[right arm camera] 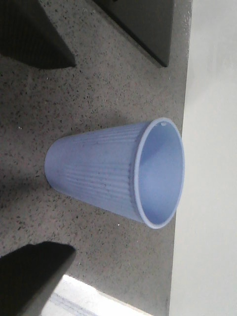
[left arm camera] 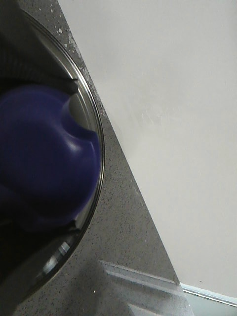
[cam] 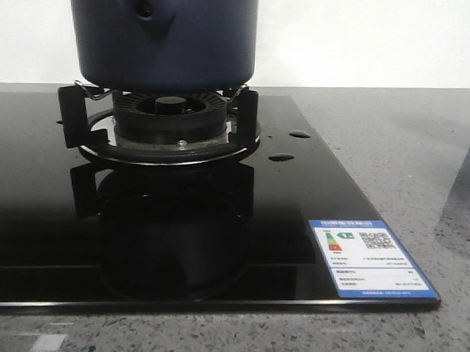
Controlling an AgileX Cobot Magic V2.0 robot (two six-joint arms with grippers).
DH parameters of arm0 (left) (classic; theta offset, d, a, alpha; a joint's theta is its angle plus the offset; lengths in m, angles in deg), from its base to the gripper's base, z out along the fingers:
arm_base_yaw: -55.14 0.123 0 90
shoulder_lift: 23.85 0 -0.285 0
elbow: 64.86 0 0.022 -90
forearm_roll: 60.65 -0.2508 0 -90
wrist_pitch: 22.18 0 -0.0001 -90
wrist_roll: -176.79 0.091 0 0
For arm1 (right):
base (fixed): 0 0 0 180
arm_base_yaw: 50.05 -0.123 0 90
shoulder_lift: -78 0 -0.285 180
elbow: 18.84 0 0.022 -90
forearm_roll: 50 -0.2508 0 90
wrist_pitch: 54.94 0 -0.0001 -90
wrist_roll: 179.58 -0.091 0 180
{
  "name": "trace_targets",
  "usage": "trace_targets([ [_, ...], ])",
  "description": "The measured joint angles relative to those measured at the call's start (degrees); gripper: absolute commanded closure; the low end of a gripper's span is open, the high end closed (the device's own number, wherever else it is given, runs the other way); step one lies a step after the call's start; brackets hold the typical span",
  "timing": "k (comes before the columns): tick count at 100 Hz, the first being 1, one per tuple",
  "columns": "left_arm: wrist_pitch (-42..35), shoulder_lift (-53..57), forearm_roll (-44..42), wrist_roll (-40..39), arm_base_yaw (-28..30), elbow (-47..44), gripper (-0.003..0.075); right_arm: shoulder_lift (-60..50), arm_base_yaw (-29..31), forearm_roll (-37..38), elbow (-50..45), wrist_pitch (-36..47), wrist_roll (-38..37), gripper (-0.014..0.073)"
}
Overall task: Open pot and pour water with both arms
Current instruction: 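Lower the lid onto the pot with the left gripper and release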
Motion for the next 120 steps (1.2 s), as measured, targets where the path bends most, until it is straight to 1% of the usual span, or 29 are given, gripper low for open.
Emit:
trace_targets([
  [11, 0.0, 0.0, 0.0, 0.0, 0.0, 0.0, 0.0353, 0.0, 0.0, 0.0, 0.0, 0.0, 0.0, -0.0048],
  [18, 0.05, 0.0, 0.0, 0.0, 0.0, 0.0, 0.0305, 0.0, 0.0, 0.0, 0.0, 0.0, 0.0, -0.0048],
  [22, 0.15, 0.0, 0.0, 0.0, 0.0, 0.0, 0.0253, 0.0, 0.0, 0.0, 0.0, 0.0, 0.0, -0.0048],
  [29, 0.49, 0.0, 0.0, 0.0, 0.0, 0.0, 0.0187, 0.0, 0.0, 0.0, 0.0, 0.0, 0.0, -0.0048],
  [35, 0.71, 0.0, -0.1, 0.0, 0.0, 0.0, 0.0165, 0.0, 0.0, 0.0, 0.0, 0.0, 0.0, -0.0048],
  [54, 1.15, 0.65, -0.29, 0.0, 0.0, 0.0, 0.0165, 0.0, 0.0, 0.0, 0.0, 0.0, 0.0, -0.0048],
  [70, 1.34, 6.14, -0.61, 0.0, 0.0, 0.0, 0.0171, 0.0, 0.0, 0.0, 0.0, 0.11, 0.0, -0.0048],
  [80, 1.34, 10.89, -2.91, 0.0, 0.0, 0.0, 0.0214, 0.0, -0.49, 0.0, 0.0, 1.48, -0.5, -0.0045],
  [86, 1.34, 13.65, -5.06, 0.0, 0.0, 0.0, 0.0274, 0.0, -1.03, 0.0, 0.0, 3.13, -1.04, -0.0022],
  [91, 1.34, 15.51, -6.4, 0.09, 0.0, 0.0, 0.0346, 0.0, -1.4, 0.0, 0.0, 5.45, -1.17, 0.0044],
  [93, 1.47, 16.21, -6.76, 0.09, 0.24, 0.09, 0.0384, 0.0, -1.54, 0.0, 0.0, 6.1, -1.26, 0.0068],
  [94, 1.49, 16.42, -6.76, 0.09, 0.22, 0.09, 0.0397, 0.0, -1.63, 0.0, 0.0, 6.76, -1.26, 0.0095],
  [95, 1.59, 16.84, -6.95, 0.09, 0.37, 0.09, 0.0425, 0.0, -1.56, 0.0, 0.0, 7.1, -1.26, 0.0109],
  [98, 1.94, 17.62, -7.27, 0.09, 0.82, 0.09, 0.0484, 0.0, -1.66, 0.0, 0.0, 8.65, -1.3, 0.0192],
  [100, 2.18, 18.16, -7.43, 0.2, 1.19, 0.13, 0.053, -0.1, -1.66, 0.0, 0.0, 9.28, -1.3, 0.0228],
  [103, 2.57, 18.83, -7.51, 0.21, 1.81, 0.22, 0.0592, -0.09, -1.82, 0.0, 0.0, 10.77, -1.39, 0.0326],
  [104, 2.57, 19.14, -7.64, 0.21, 2.16, 0.22, 0.0624, -0.09, -1.8, 0.0, 0.0, 11.05, -1.39, 0.0345],
  [105, 3.01, 19.28, -7.65, 0.21, 2.34, 0.22, 0.064, -0.13, -1.8, 0.0, 0.0, 11.6, -1.39, 0.0386],
  [106, 3.17, 19.57, -7.65, 0.21, 2.71, 0.22, 0.067, -0.26, -1.8, 0.0, 0.0, 11.88, -1.39, 0.0406],
  [107, 3.49, 19.72, -7.65, 0.21, 2.9, 0.22, 0.0685, -0.24, -1.8, 0.0, 0.0, 12.18, -1.39, 0.0427],
  [108, 3.64, 19.87, -7.65, 0.21, 3.1, 0.22, 0.07, -0.29, -1.8, 0.0, 0.0, 12.8, -1.39, 0.0468],
  [109, 3.79, 20.15, -7.72, 0.21, 3.49, 0.22, 0.0729, -0.4, -1.8, 0.0, 0.0, 13.13, -1.39, 0.0489],
  [110, 4.24, 20.28, -7.72, 0.21, 3.69, 0.22, 0.0743, -0.38, -1.8, 0.0, 0.0, 13.81, -1.39, 0.053],
  [111, 4.41, 20.56, -7.77, 0.21, 4.09, 0.22, 0.0738, -0.42, -1.8, 0.0, 0.0, 14.18, -1.39, 0.055],
  [112, 4.82, 20.7, -7.77, 0.21, 4.3, 0.22, 0.0737, -0.42, -1.8, 0.0, 0.0, 14.97, -1.39, 0.0591],
  [114, 5.33, 21.12, -7.87, 0.21, 4.93, 0.22, 0.074, -0.52, -1.8, 0.0, 0.0, 15.82, -1.39, 0.0629],
  [115, 5.54, 21.24, -7.87, 0.21, 5.14, 0.22, 0.0741, -0.63, -1.8, 0.0, 0.0, 16.69, -1.39, 0.0666],
  [120, 6.89, 22.28, -7.87, 0.3, 6.88, 0.22, 0.074, -0.66, -1.8, 0.0, 0.0, 19.82, -1.39, 0.0658],
])
